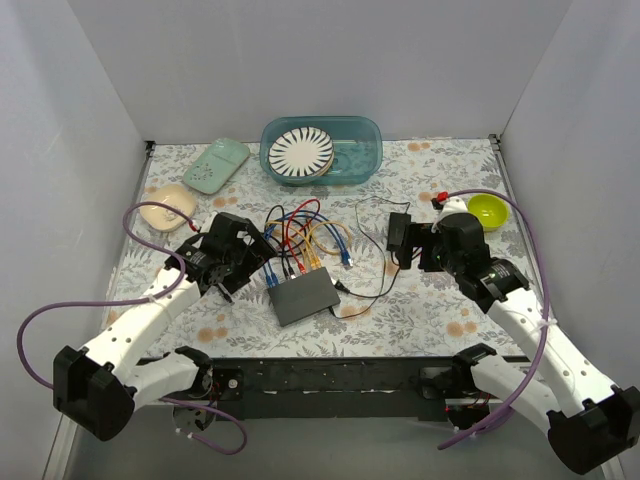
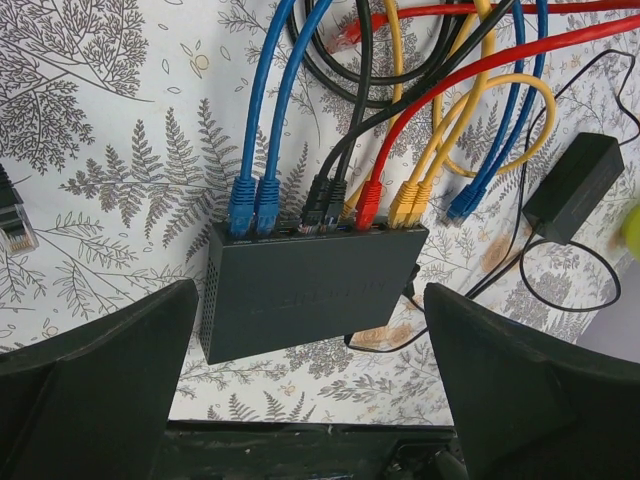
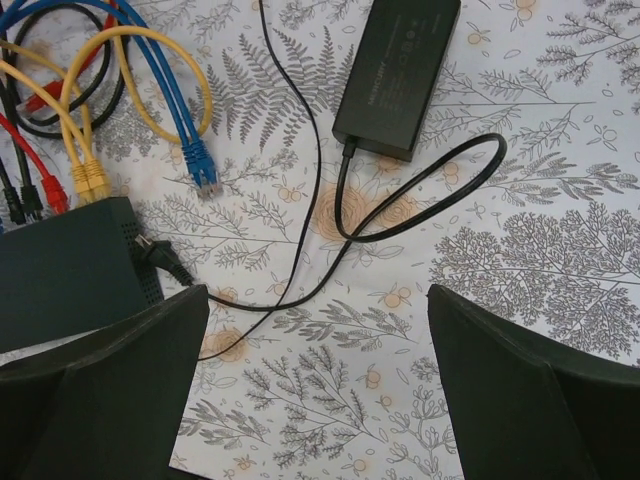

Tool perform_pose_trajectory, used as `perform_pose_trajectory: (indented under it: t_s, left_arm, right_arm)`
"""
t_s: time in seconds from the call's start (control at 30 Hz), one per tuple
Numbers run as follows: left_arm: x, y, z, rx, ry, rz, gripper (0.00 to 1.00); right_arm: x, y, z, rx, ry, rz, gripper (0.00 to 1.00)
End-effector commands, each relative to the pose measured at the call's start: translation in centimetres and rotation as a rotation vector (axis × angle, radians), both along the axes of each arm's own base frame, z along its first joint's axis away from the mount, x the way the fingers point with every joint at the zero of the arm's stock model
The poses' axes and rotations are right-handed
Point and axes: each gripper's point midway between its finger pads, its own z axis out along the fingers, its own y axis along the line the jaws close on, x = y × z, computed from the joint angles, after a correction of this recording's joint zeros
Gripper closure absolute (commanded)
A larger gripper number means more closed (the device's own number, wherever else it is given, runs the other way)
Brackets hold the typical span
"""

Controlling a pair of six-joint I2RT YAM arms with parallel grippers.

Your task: Pull the plug from the switch port

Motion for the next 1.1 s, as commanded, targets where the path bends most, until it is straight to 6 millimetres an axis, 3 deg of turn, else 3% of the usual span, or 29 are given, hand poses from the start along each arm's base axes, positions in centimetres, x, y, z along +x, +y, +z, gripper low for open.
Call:
perform_pose_trajectory:
  t_s: [0.0,0.13,0.3,0.6,0.87,1.07]
  left_arm:
    - [-0.5,0.1,-0.1,0.008,0.011,-0.018,0.02]
    - [-0.5,-0.2,0.0,0.005,0.003,-0.044,0.02]
    - [-0.7,-1.3,-0.9,-0.005,0.046,-0.108,0.02]
    - [-0.6,-0.8,0.2,0.008,-0.006,-0.114,0.02]
    - [-0.4,-1.1,-0.8,0.012,0.023,-0.124,0.02]
    - [-0.5,-0.8,-2.7,0.044,0.094,-0.094,0.02]
  right_arm:
    - [1.1,1.5,2.7,0.099,-0.101,0.020,0.04]
    - [0.8,3.8,2.8,0.128,-0.061,0.151,0.12]
    - [0.4,6.2,1.2,0.187,0.027,0.249,0.16]
    - [1.0,7.5,0.1,0.183,0.079,0.273,0.20]
    - [1.5,7.9,-0.3,0.161,0.088,0.279,0.20]
    - [1.8,10.9,-2.2,0.167,0.167,0.316,0.31]
